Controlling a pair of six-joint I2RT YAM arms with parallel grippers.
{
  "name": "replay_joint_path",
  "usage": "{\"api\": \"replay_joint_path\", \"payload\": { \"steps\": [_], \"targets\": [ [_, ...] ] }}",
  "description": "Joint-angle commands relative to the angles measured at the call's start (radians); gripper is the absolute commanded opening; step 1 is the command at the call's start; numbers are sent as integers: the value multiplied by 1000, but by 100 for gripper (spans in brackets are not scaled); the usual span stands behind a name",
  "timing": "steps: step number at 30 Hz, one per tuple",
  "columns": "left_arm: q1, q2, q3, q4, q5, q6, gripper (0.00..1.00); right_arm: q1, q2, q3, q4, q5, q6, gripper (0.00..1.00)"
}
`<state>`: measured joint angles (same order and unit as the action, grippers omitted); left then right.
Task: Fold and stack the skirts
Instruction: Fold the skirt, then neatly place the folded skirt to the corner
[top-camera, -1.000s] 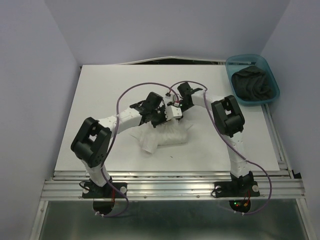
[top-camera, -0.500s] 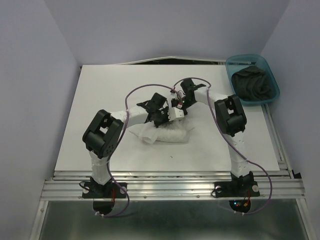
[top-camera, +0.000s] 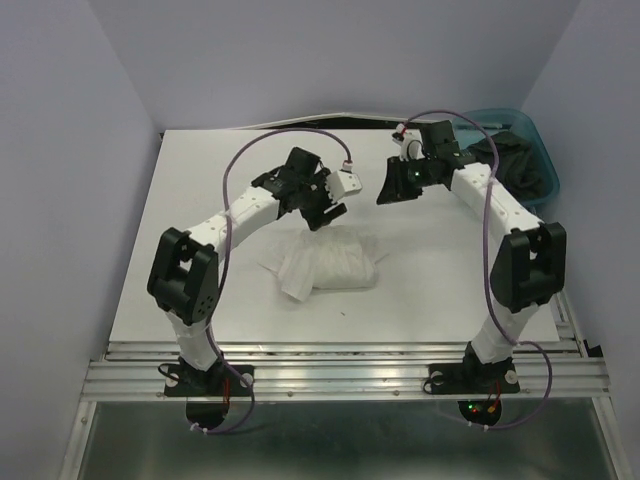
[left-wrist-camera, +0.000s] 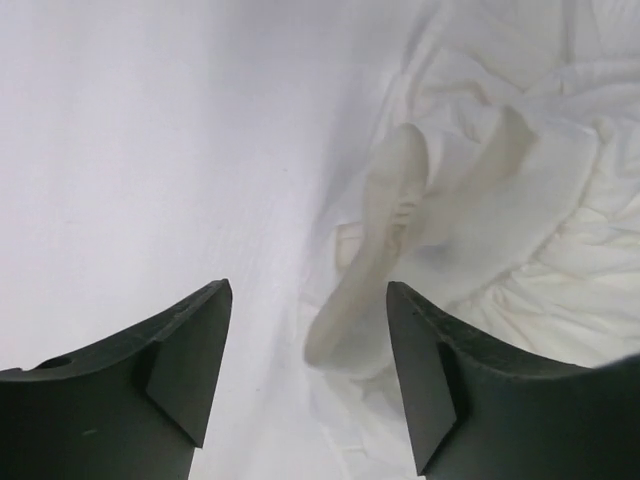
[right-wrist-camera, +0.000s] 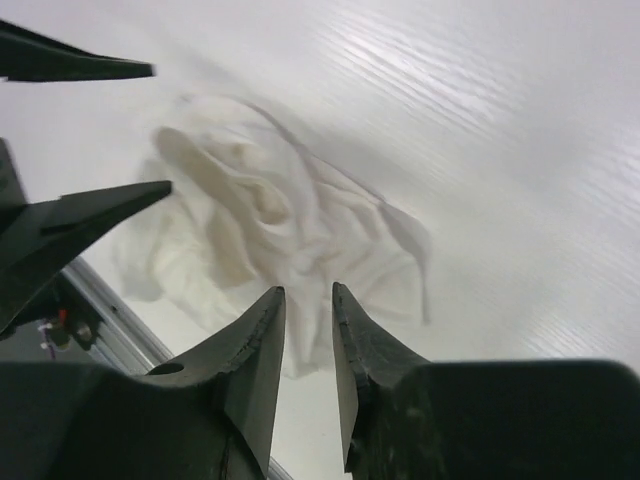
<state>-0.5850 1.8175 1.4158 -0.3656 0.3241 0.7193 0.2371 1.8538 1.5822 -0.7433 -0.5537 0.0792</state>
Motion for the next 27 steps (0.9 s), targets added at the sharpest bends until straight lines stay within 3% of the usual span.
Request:
{"api": "replay_joint_path", "payload": {
  "steps": [1, 3, 5, 9, 14, 20, 27],
  "targets": [
    [42, -162, 104, -44, 62, -162, 77, 21, -146, -37, 137, -138, 68, 32],
    [88, -213, 110, -36, 123, -243, 83, 21, -160, -62, 169, -280, 131, 32],
    [123, -251, 95, -19, 170, -308, 99, 39, -169, -89, 202, -372, 192, 33],
    [218, -336, 31, 25, 302, -452, 99, 149, -186, -200, 392, -581, 333, 35],
    [322, -366, -20, 40, 444, -553, 99, 350, -162, -283, 453, -623, 310, 34],
    [356, -428, -142, 175, 477, -711, 99, 320, 51, -235, 493, -618, 306, 31],
    [356, -491, -294, 275, 328, -903, 99, 255, 430, -103, 548, -606, 317, 29]
  ]
}}
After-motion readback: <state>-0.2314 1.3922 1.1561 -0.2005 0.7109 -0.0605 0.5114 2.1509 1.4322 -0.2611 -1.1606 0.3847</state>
